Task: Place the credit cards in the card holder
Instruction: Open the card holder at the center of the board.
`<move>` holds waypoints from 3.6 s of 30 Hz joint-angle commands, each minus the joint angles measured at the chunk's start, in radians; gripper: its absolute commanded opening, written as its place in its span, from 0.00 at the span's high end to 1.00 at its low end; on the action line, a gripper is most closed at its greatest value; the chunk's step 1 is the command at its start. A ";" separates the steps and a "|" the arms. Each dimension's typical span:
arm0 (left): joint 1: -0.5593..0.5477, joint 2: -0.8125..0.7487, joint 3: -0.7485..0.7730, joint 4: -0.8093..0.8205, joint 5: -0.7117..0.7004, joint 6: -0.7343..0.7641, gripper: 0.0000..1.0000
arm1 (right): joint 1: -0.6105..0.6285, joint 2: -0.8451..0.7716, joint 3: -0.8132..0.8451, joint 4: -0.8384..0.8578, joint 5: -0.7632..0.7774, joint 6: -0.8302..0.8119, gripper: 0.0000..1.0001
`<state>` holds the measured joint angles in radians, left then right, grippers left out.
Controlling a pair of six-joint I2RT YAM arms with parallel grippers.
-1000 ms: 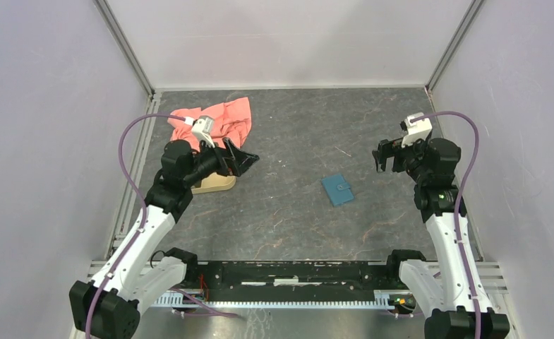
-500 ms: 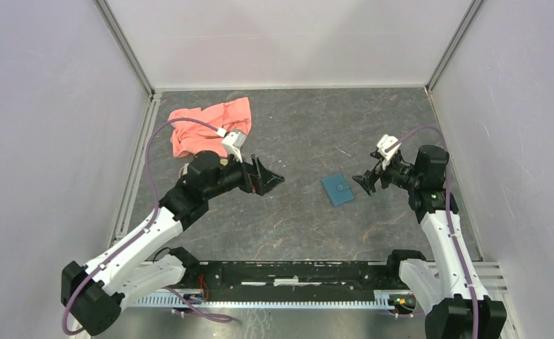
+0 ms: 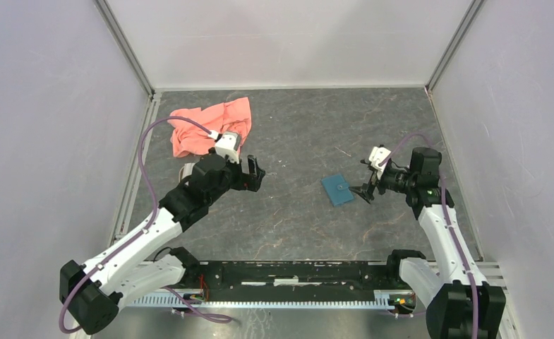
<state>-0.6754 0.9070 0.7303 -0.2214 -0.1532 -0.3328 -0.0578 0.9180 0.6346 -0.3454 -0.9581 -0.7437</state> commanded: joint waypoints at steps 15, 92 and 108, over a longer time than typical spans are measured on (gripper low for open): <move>-0.017 0.422 -0.032 0.545 0.438 -0.488 0.05 | -0.004 0.135 -0.093 0.176 0.113 0.248 0.02; -0.367 0.784 0.128 0.531 -0.232 -0.836 0.98 | 0.140 0.166 -0.058 0.091 -0.080 0.171 0.38; -0.459 0.769 0.183 0.450 -0.339 -0.870 0.98 | 0.262 0.338 -0.031 0.146 0.040 0.320 0.37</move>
<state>-1.1217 1.6928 0.8673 0.2100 -0.4343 -1.1900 0.1848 1.2251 0.5911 -0.2317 -0.9470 -0.4519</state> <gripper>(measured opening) 0.054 0.628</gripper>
